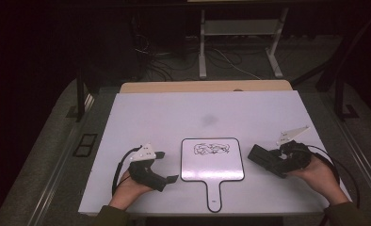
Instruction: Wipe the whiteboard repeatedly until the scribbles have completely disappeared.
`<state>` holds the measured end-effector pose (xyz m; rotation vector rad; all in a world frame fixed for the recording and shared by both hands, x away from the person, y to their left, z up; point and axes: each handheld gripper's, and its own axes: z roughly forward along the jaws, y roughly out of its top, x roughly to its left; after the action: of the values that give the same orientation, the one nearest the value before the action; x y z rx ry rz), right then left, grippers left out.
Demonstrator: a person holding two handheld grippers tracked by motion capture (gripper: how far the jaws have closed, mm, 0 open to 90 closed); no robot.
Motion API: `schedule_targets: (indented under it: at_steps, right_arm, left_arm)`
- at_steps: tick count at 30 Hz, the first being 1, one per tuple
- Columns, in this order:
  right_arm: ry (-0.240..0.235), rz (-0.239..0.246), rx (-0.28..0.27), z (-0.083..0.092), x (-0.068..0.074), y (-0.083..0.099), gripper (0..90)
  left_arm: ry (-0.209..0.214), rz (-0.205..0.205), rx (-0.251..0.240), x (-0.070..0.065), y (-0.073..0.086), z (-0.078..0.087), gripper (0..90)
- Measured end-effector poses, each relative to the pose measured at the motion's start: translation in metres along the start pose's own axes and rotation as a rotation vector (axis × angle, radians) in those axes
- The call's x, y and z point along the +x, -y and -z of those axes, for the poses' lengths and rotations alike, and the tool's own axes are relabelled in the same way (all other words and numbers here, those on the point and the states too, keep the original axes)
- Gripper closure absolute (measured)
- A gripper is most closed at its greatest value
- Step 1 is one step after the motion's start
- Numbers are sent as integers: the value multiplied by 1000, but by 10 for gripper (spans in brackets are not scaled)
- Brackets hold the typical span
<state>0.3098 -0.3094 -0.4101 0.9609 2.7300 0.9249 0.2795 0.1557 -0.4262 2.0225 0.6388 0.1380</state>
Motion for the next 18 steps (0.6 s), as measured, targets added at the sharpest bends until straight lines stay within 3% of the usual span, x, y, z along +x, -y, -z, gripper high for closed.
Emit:
schedule_targets:
  at_steps: [18]
  right_arm:
    - [-7, 18, -25, -3, 0, -28, 386]
  left_arm:
    - [-6, 6, -5, 1, 0, 1, 0]
